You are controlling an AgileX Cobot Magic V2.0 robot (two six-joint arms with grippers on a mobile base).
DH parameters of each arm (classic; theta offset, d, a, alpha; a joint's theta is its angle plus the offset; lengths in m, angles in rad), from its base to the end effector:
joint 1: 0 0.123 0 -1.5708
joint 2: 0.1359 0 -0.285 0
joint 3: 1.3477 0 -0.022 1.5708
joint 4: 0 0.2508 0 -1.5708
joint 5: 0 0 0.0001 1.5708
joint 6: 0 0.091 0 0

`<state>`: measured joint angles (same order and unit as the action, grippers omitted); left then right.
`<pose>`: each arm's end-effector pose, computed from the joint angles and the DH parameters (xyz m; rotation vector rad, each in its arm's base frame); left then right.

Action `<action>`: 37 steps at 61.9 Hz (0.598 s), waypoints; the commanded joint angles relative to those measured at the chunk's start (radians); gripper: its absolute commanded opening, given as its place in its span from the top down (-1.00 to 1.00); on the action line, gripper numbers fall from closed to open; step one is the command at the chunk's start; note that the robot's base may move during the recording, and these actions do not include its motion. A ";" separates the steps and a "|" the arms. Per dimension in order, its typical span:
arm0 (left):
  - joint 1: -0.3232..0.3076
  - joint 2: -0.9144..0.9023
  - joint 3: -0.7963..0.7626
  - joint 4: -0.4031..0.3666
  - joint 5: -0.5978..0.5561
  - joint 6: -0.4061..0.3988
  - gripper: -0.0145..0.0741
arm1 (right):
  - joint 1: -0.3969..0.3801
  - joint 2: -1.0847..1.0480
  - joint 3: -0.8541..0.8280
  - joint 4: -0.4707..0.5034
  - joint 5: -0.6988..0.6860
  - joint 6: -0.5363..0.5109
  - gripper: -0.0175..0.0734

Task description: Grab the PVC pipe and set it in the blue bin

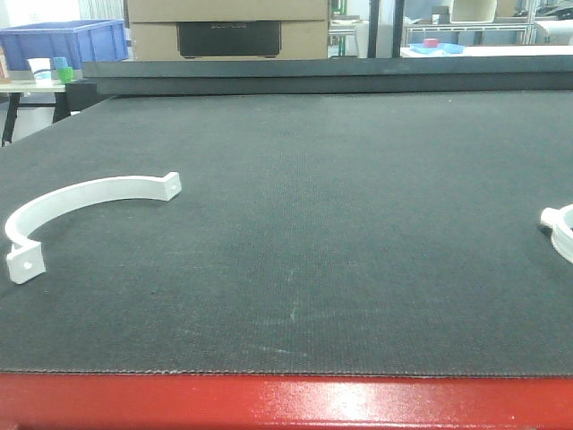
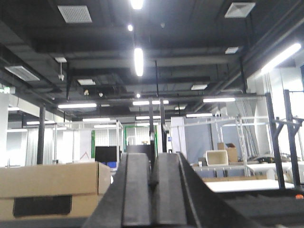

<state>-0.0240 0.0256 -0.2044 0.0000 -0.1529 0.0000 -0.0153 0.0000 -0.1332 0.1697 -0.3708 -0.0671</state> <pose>0.0381 -0.0009 0.2929 0.0138 1.1518 -0.0213 0.0332 -0.0061 0.2881 0.1085 0.9798 0.0396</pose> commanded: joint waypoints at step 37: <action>0.001 0.671 -0.701 -0.039 0.747 0.000 0.92 | -0.002 0.475 -0.520 -0.027 0.727 -0.008 0.98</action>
<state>-0.0240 0.6212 -0.8506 -0.0251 0.4927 0.0000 -0.0153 0.3911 -0.6138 0.1510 0.2565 -0.0689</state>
